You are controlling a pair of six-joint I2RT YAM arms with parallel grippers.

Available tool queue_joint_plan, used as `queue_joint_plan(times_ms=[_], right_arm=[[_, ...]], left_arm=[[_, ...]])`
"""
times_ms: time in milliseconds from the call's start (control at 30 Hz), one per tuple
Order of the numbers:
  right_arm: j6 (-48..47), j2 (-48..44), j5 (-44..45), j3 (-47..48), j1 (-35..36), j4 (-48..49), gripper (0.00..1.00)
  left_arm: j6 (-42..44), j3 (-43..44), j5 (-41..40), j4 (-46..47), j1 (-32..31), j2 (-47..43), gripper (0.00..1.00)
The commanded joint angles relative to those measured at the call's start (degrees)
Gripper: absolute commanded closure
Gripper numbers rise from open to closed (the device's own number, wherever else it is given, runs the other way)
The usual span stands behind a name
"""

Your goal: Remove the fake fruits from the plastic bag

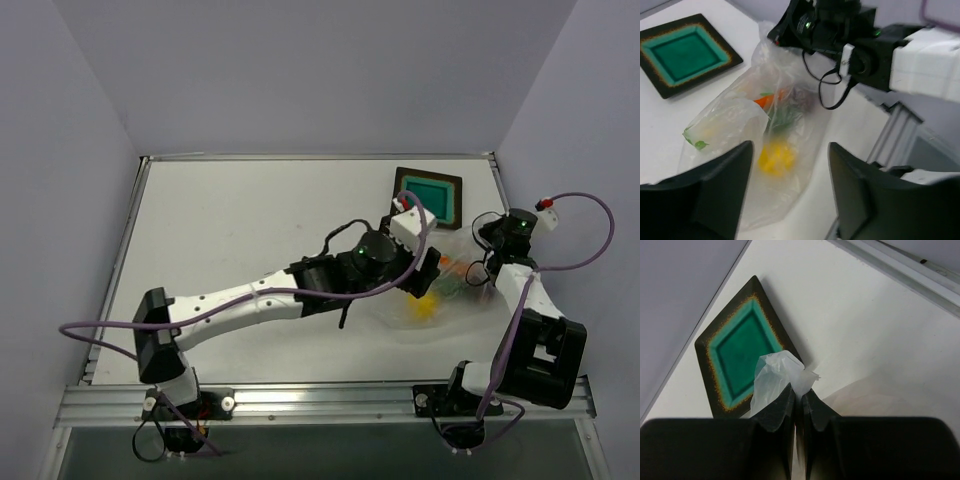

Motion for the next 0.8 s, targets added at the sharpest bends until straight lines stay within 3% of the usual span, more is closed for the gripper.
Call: queue_joint_plan(times_ms=[0,200,333,433,533,567,633,667,767], right_arm=[[1.31,-2.57,-3.72,-1.07,0.40,1.14,0.95],[0.70,-3.98,-4.78,-2.13,0.58,0.70,0.95],[0.70,-4.24,-5.65,-2.83,0.58,1.32,0.95],[0.87,-4.59,-6.01,-3.53,0.67,2.72,0.95],[0.70,-4.60,-6.53,-3.80,0.67,3.43,0.95],[0.70,-4.59,-6.79,-3.97,0.67,3.69,0.95],[0.70,-4.16,-7.06,-4.24,0.67,4.66,0.95],[0.70,-3.89,-7.06,-4.33,0.67,4.83,0.95],[0.43,-1.96,-6.54,-3.89,0.58,5.45,0.96]], left_arm=[[3.76,6.83,-6.52,-10.49,0.35,6.22,0.26],[8.24,20.81,-15.85,-19.20,0.61,18.09,0.09],[9.39,25.91,-18.58,-21.84,2.19,25.28,0.07],[8.95,29.34,-16.22,-23.51,4.21,29.24,0.09],[10.18,29.97,-18.66,-22.28,5.27,31.01,0.30],[10.62,29.18,-19.89,-21.15,5.70,31.11,0.51],[10.71,27.43,-20.43,-18.78,7.10,30.32,0.75],[9.93,26.03,-20.17,-17.72,7.64,29.53,0.94],[8.17,15.41,-15.52,-9.30,9.31,23.22,0.98]])
